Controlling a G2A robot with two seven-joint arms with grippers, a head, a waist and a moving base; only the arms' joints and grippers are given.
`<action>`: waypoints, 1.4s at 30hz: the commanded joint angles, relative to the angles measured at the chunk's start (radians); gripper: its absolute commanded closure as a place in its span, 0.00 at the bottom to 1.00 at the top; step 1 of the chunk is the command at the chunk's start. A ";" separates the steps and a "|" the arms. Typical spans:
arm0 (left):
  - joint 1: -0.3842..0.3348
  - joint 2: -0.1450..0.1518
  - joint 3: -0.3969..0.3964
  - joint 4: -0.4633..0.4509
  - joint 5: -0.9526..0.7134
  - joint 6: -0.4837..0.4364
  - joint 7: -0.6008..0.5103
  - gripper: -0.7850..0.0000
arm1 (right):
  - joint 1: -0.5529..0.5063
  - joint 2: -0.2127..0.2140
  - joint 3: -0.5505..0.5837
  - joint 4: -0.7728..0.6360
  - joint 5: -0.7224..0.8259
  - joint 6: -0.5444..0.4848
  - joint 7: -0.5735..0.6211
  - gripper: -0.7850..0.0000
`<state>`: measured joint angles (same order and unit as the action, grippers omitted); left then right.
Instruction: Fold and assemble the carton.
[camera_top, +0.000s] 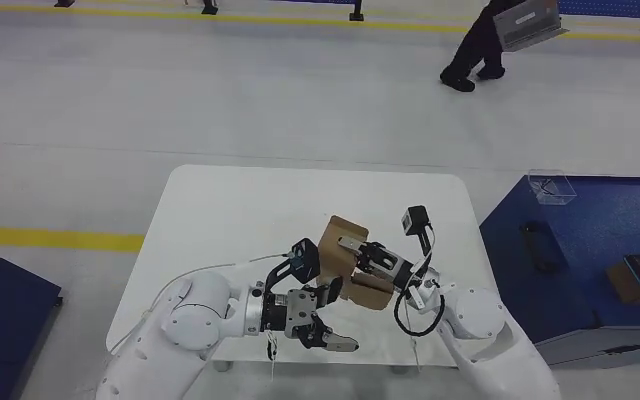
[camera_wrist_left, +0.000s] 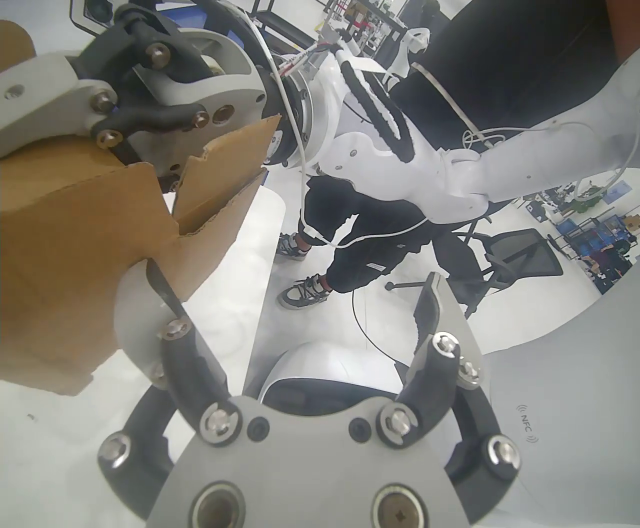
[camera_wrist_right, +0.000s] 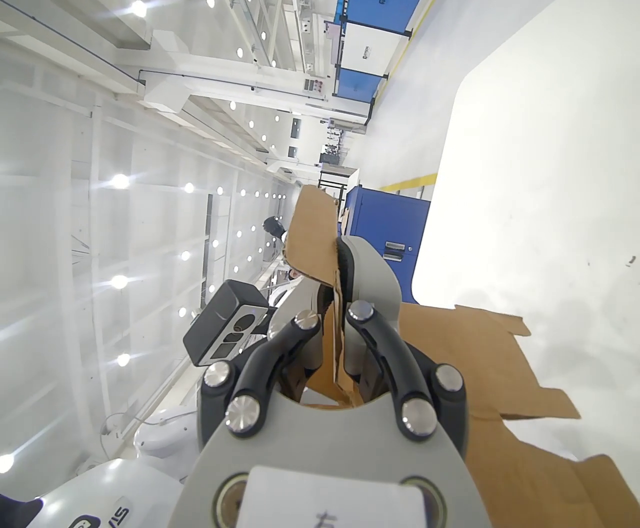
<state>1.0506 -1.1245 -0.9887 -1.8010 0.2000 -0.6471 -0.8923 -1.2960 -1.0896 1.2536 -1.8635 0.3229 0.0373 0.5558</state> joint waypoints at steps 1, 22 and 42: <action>0.000 0.000 0.002 0.000 -0.005 0.001 -0.001 0.00 | 0.000 0.000 0.000 0.000 0.001 0.000 0.001 1.00; 0.000 0.000 0.002 0.000 -0.005 0.001 -0.001 0.00 | -0.008 -0.003 -0.006 -0.004 0.029 0.005 -0.007 1.00; 0.023 0.009 -0.017 -0.008 -0.044 -0.036 -0.006 0.00 | 0.053 -0.018 0.070 0.145 0.360 0.038 0.083 1.00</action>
<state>1.0696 -1.1195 -1.0000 -1.8109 0.1840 -0.6611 -0.8816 -1.2522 -1.1078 1.3039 -1.7553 0.6171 0.0736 0.5947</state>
